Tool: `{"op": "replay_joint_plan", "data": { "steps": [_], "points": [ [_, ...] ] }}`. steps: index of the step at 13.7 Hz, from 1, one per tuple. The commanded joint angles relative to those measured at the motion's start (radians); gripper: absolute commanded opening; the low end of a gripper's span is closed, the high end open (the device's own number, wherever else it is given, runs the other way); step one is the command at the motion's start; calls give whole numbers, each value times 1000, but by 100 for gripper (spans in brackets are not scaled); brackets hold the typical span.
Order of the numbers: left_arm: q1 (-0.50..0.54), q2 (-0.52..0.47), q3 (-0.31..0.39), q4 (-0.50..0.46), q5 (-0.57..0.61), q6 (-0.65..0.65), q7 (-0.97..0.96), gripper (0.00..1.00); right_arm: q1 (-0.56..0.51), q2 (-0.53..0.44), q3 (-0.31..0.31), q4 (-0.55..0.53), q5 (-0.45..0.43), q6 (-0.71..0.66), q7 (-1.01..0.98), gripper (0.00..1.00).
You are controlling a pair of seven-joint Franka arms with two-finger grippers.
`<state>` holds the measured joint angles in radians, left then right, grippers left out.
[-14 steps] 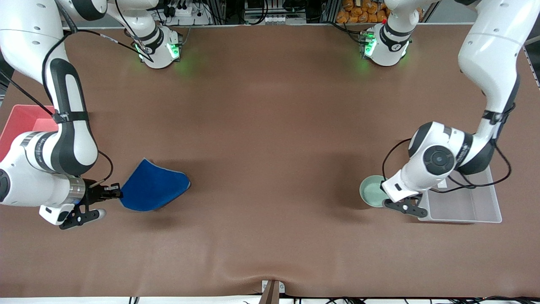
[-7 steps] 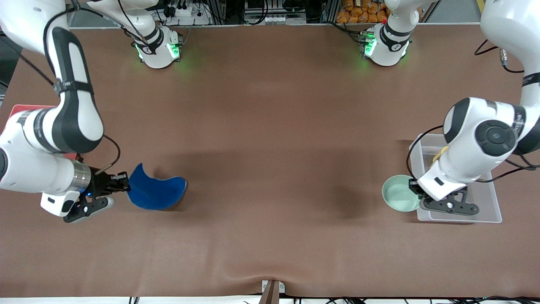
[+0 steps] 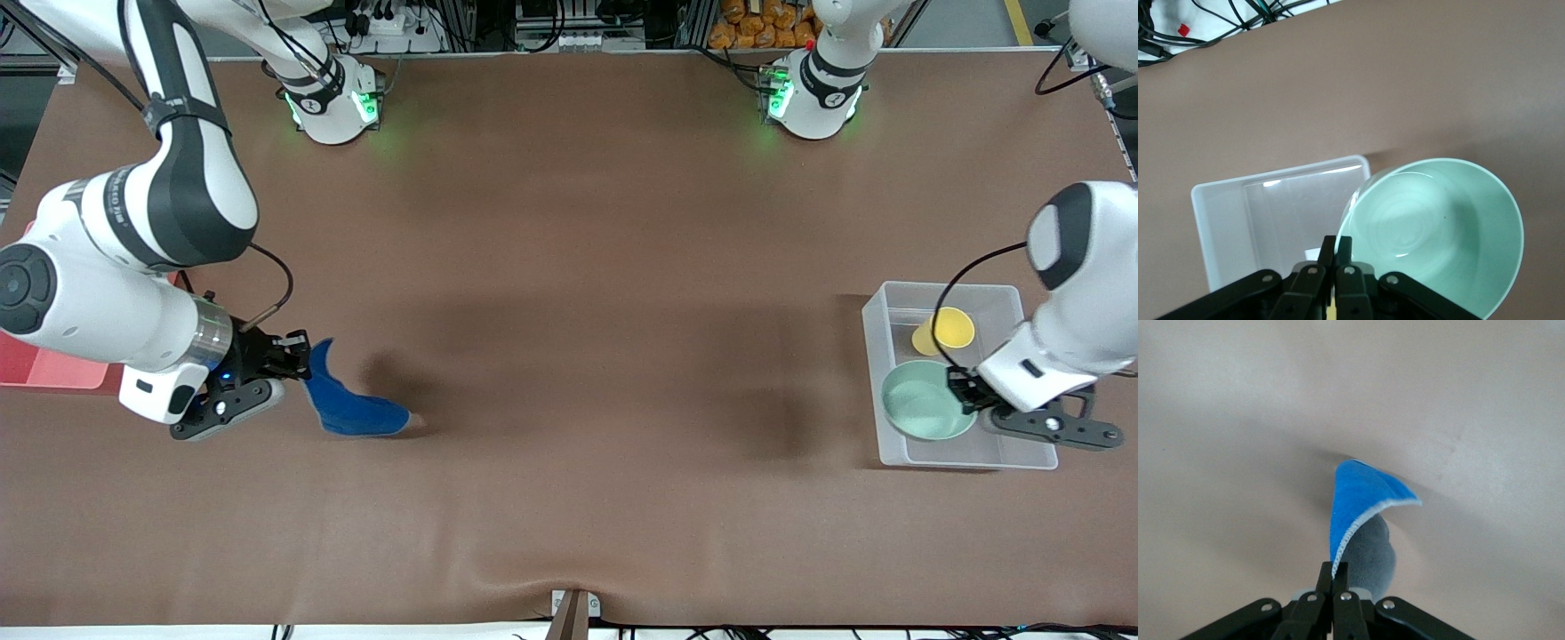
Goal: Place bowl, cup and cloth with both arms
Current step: 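Carry the bowl into the clear bin while the right gripper lifts the cloth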
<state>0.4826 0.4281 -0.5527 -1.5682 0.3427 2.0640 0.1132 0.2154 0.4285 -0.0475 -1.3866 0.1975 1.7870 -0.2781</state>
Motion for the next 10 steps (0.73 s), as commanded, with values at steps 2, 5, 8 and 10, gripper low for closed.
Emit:
{"op": "replay_joint_plan", "data": {
  "steps": [2, 5, 8, 10],
  "points": [
    [96, -5, -6, -7, -40, -18, 205, 0, 10, -46, -9, -34, -4, -3, 14, 0],
    [134, 23, -3, -7, -40, -16, 290, 0, -5, -117, -14, -35, -96, -12, 16, 0],
    [148, 50, -1, -7, -39, -12, 333, 0, -69, -178, -29, -34, -119, -76, 13, 0],
    [157, 58, 0, -6, -39, -9, 355, 0, -158, -200, -35, -31, -147, -130, -6, 0]
  ]
}}
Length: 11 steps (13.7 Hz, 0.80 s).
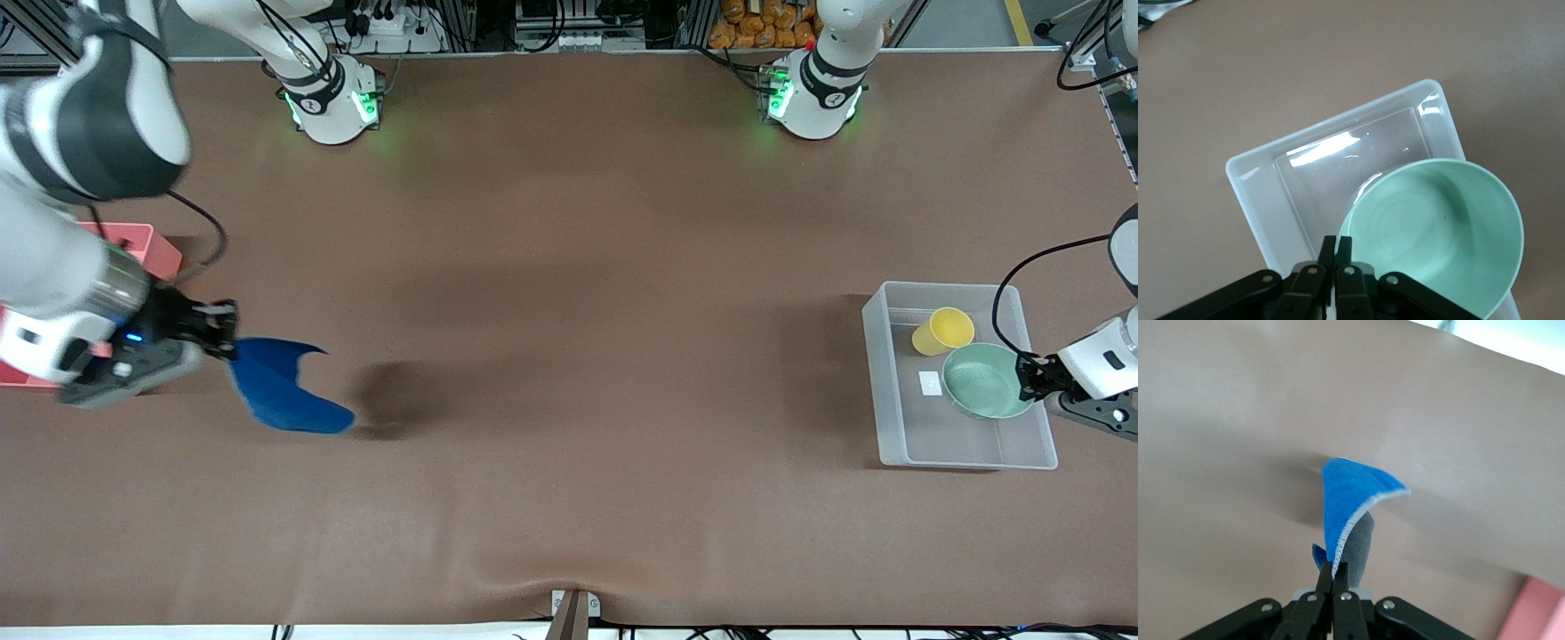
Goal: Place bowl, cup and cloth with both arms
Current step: 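Carry the bowl into the clear bin while the right gripper lifts the cloth, then lower the blue cloth into the pink bin and open the right gripper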
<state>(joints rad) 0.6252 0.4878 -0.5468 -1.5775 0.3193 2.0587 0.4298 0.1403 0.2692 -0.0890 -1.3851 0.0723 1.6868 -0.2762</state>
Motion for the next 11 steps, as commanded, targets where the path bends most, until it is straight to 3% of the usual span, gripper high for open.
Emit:
{"op": "replay_joint_plan", "data": {
  "steps": [1, 11],
  "points": [
    [18, 5, -5, 4, -16, 0, 49, 0, -143, -44, 5, -25, -23, -56, -17, 0],
    [28, 18, -5, 4, -16, 1, 60, 0, -612, -50, 3, -17, -68, -61, -458, 0]
  ]
}}
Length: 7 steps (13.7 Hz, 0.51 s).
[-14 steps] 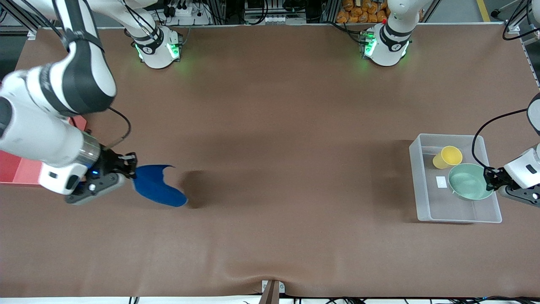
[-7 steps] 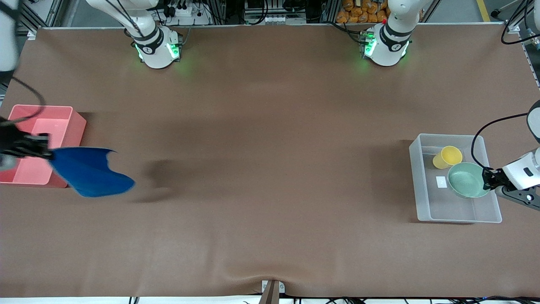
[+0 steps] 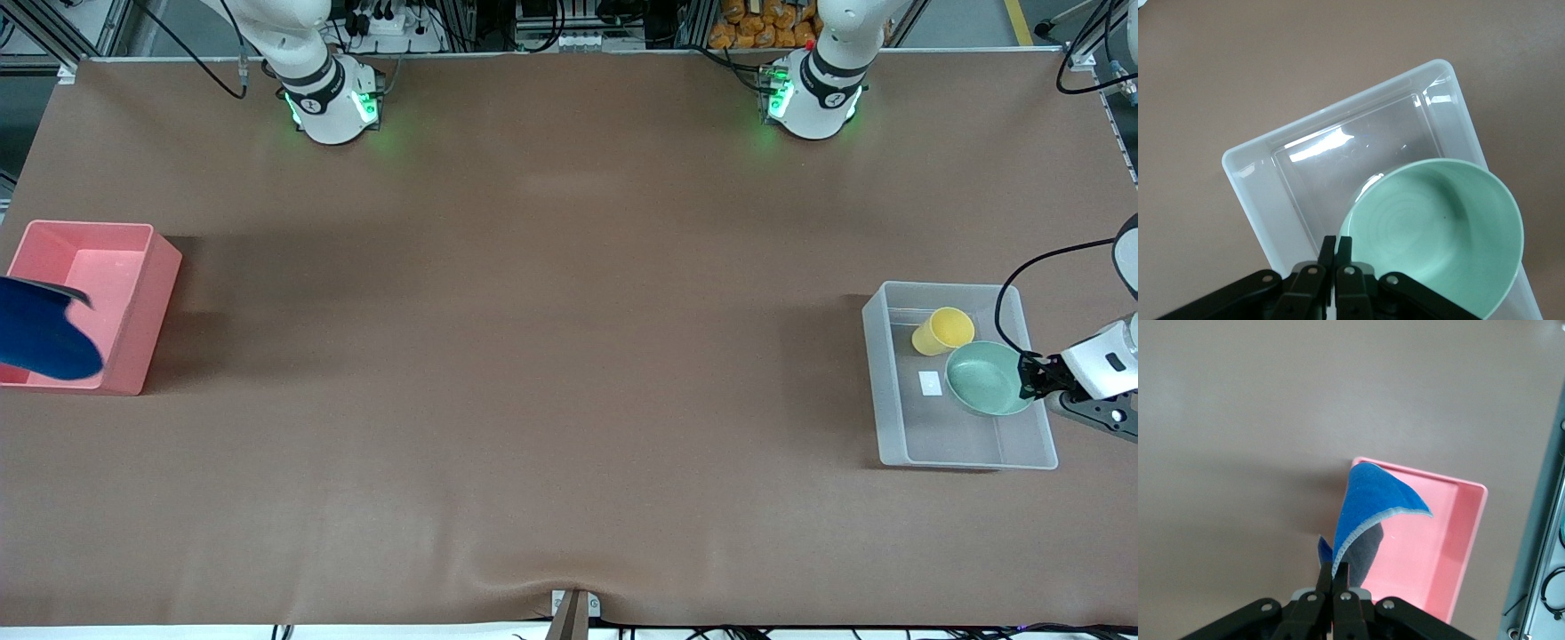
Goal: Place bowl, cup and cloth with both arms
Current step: 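Lower the blue cloth into the pink bin and open the right gripper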
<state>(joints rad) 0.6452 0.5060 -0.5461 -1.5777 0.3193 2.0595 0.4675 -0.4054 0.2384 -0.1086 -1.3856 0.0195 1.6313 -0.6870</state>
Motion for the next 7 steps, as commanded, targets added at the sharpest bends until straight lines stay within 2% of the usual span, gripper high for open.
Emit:
{"op": "replay_joint_plan", "data": {
  "steps": [1, 7],
  "points": [
    [7, 0, -6, 4, -16, 1, 22, 0, -93, -16, 24, -16, -19, -4, -71, 0],
    [7, 6, -6, 4, -16, 1, 22, 0, -170, 12, 24, -24, -79, 30, -114, 0]
  ]
}}
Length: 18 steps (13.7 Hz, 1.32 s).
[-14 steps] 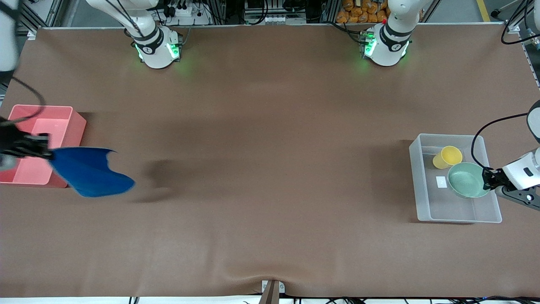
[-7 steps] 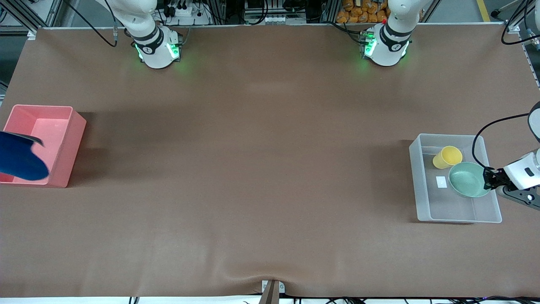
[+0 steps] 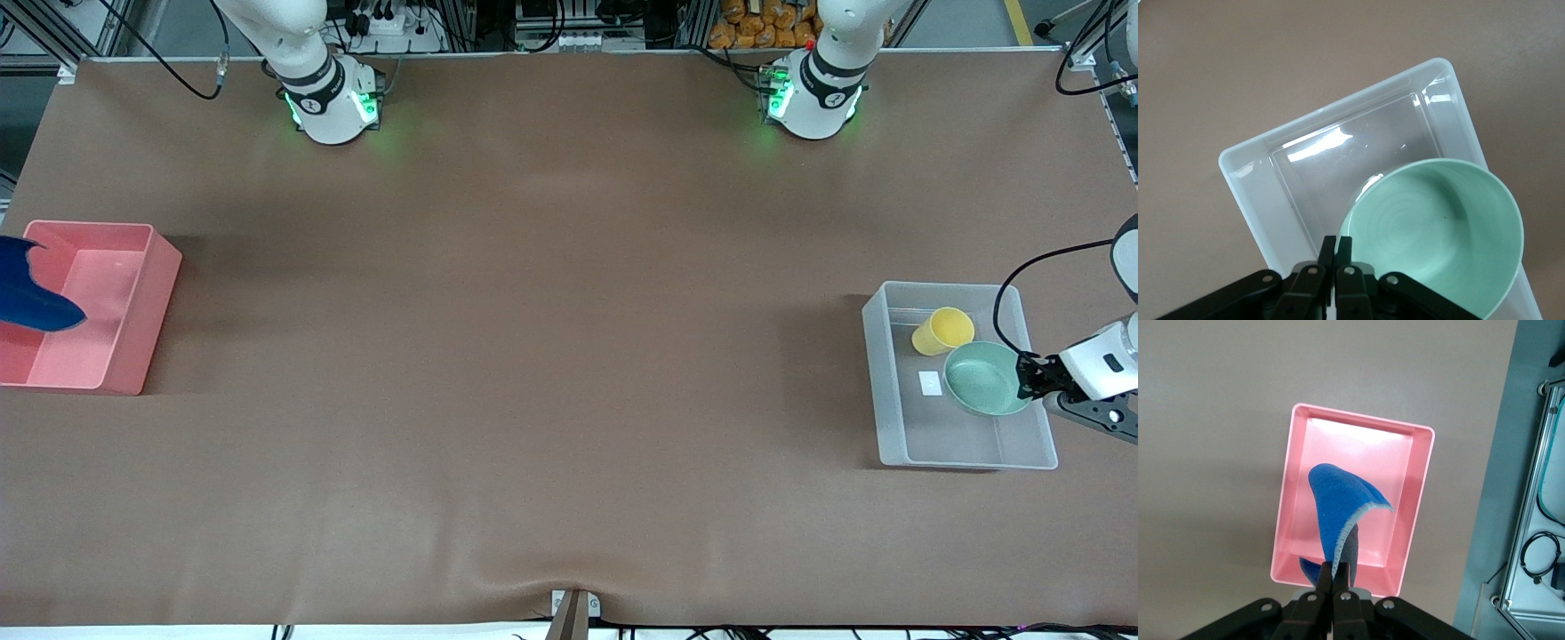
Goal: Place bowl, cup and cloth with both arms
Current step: 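Lower the blue cloth into the pink bin and open the right gripper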
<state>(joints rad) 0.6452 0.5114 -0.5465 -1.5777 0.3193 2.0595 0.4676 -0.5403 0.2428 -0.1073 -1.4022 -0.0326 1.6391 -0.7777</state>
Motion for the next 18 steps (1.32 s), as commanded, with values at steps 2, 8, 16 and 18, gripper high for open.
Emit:
{"op": "replay_joint_plan", "data": {
  "steps": [2, 8, 16, 18],
  "points": [
    [7, 7, -6, 4, -17, 2, 22, 0, -78, 38, 23, -9, -36, 56, -55, 0],
    [5, 15, -6, 14, -17, 5, 20, 0, -93, 108, 23, -32, -38, 62, -57, 0],
    [5, 18, -7, 25, -17, 5, 22, 0, -21, 150, 29, -31, -24, 85, -40, 100],
    [1, 18, -7, 25, -17, 5, 22, 0, 26, 145, 29, -23, -26, 77, 17, 100]
  ]
}}
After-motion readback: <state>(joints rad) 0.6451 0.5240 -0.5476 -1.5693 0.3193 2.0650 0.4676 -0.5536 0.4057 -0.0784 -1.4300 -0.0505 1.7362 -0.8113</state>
